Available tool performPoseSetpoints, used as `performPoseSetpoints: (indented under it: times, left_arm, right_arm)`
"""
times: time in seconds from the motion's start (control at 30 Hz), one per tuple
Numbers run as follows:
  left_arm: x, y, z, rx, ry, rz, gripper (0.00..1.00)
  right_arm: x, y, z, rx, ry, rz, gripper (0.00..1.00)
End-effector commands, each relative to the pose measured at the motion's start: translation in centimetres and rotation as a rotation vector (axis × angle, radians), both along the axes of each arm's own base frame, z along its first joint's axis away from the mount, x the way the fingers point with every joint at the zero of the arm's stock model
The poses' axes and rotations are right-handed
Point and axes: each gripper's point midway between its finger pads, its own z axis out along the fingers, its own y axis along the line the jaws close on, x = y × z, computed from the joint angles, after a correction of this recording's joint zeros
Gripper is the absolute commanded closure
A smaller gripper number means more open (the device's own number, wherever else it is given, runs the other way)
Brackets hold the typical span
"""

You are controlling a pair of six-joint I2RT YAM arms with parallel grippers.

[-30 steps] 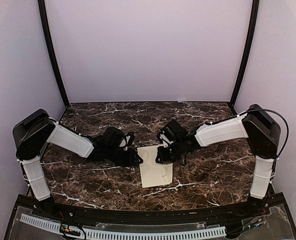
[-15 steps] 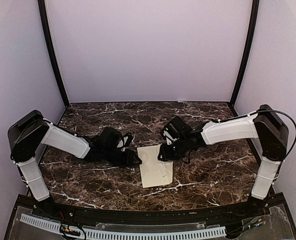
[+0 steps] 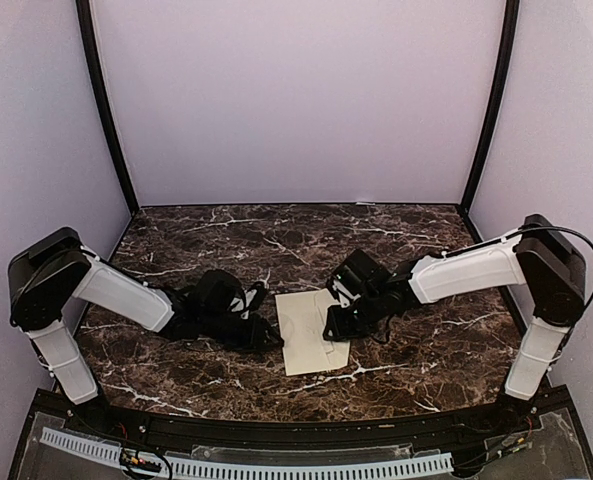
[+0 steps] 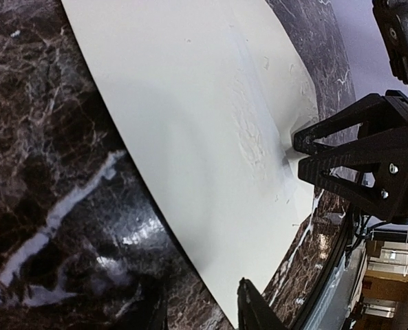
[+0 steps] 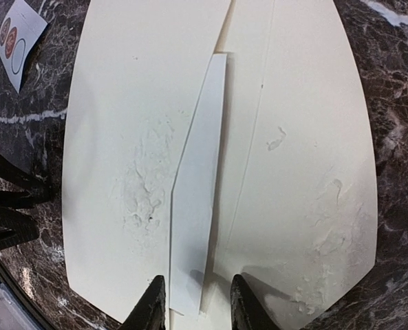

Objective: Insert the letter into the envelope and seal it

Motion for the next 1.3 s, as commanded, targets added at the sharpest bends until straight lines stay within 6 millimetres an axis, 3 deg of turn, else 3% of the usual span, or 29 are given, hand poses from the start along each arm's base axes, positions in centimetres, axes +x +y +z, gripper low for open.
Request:
performPoseSetpoints:
  times: [0.0,0.4,1.27]
  left_arm:
    - [-1.0,0.0,0.0,-0.007,0.022,-0.013,0.68]
    - [-0.8,-0.4,-0.5,-0.012,0.029,-0.013,0.77]
    - [-0.9,-1.1,-1.4,-0.022,0.049,-0.028,0.86]
  right_arm:
    - [-0.5,0.9,0.5,0.036,-0.003,0.001,0.71]
    - [-1.0,1.0,-0.3,0.018,0.01,0.009,0.8]
    - [-1.2,1.7,-0.9,0.008,0.02,0.021,0.85]
